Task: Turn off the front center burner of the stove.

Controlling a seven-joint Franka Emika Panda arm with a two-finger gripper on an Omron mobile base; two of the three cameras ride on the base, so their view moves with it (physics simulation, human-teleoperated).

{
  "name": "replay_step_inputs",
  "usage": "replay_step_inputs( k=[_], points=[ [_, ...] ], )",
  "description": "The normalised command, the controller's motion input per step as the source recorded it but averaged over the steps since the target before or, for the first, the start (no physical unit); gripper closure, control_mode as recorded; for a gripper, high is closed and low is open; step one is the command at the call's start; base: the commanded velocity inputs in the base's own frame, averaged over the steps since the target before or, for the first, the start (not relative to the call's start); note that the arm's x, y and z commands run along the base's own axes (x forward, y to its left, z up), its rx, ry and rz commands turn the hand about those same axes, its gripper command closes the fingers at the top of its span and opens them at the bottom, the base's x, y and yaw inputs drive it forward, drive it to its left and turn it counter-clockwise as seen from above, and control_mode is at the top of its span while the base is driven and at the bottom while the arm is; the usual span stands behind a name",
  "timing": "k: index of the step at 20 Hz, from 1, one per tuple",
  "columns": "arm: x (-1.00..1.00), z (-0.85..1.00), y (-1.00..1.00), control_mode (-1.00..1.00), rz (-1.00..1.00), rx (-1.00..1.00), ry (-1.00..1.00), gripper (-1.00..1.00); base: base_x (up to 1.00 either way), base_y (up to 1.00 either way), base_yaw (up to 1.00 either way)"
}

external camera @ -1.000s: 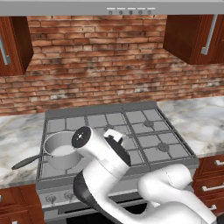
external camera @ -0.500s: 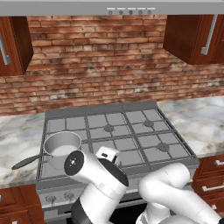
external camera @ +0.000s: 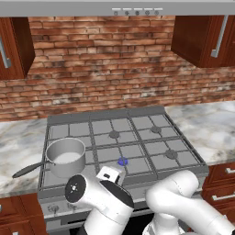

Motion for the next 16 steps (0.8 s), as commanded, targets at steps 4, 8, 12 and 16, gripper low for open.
replay_step_inputs(
  k=[4,8,12,16],
  points=[
    [-0.02,-0.25,0.10,-1.00,0.00,0.00,0.00,-1.00,0.00,0.00,0.00],
    [-0.11,-0.27,0.05,-1.00,0.00,0.00,0.00,-1.00,0.00,0.00,0.00],
    [-0.13,-0.34,0.00,-1.00,0.00,0.00,-0.01,-1.00,0.00,0.00,0.00],
    [-0.05,-0.26,0.00,-1.00,0.00,0.00,-0.07,-1.00,0.00,0.00,0.00]
  ],
)
